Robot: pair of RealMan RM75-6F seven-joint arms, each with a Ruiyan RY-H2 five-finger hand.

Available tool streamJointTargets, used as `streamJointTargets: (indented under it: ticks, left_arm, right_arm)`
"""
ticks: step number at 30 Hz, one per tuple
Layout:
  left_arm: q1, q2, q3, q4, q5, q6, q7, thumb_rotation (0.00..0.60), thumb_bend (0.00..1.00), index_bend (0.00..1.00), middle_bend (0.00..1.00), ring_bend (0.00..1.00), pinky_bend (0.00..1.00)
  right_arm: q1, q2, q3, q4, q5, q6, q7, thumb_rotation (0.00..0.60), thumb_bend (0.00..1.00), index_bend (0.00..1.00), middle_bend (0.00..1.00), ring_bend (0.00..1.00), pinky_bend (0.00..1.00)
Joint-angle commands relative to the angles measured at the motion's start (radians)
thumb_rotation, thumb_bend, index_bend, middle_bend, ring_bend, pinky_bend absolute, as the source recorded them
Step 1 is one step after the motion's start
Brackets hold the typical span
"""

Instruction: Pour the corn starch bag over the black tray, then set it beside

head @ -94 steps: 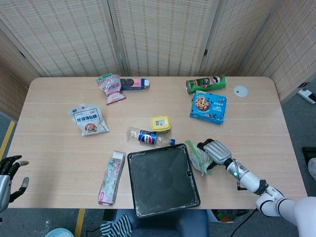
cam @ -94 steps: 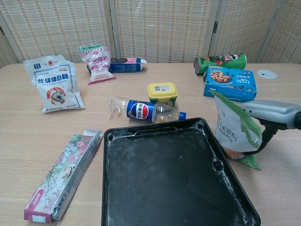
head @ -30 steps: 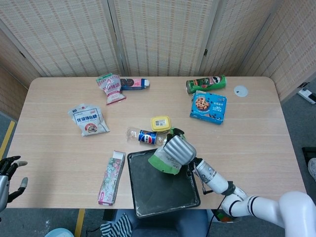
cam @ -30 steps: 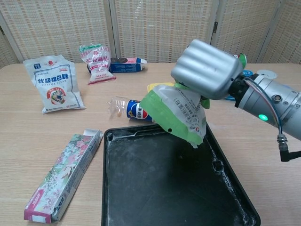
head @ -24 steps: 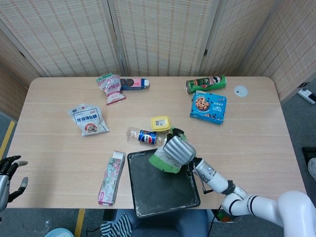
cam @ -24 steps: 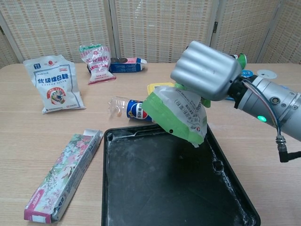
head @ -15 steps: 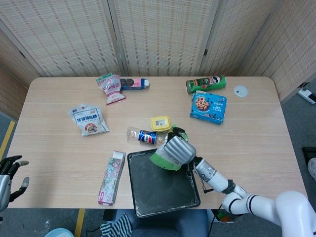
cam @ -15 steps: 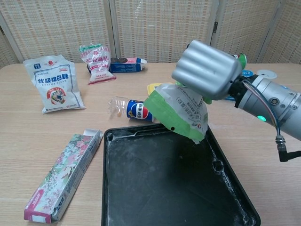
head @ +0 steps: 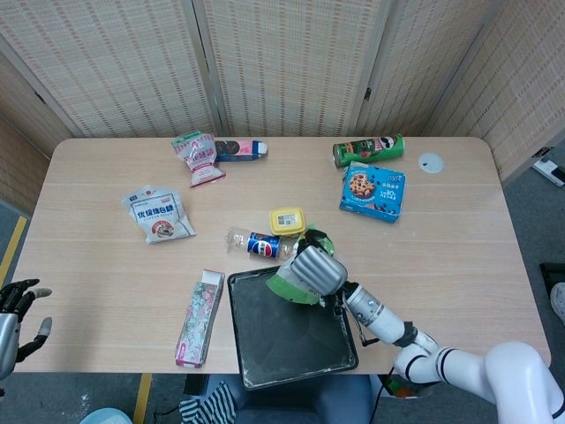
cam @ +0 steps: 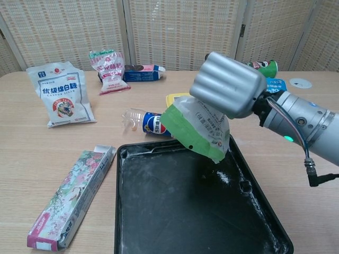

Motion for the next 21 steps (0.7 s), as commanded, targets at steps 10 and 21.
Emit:
streamJointTargets:
  ticks: [10,21]
  left_arm:
    - [-0.001,-0.003,0.001,0.002,-0.001,-0.005,0.007,0.6,0.44,0.36,0.25,0.22,0.07]
    - [-0.009,-0.001,0.003,-0.021,0.007,-0.014,0.033,0.6,0.44,0.36,0.25,0.22,0.07]
  right_arm:
    - [-0.074,0.02,0.053,-0.12,0.191,-0.036,0.211,0.6,0.58,0.93,0.75,0.91,0.56]
    - [-0.129,0.276,0.088,-0.401,0.383,-0.227,0.678,0.6,0.58,0.93,0.75,0.91,0.5]
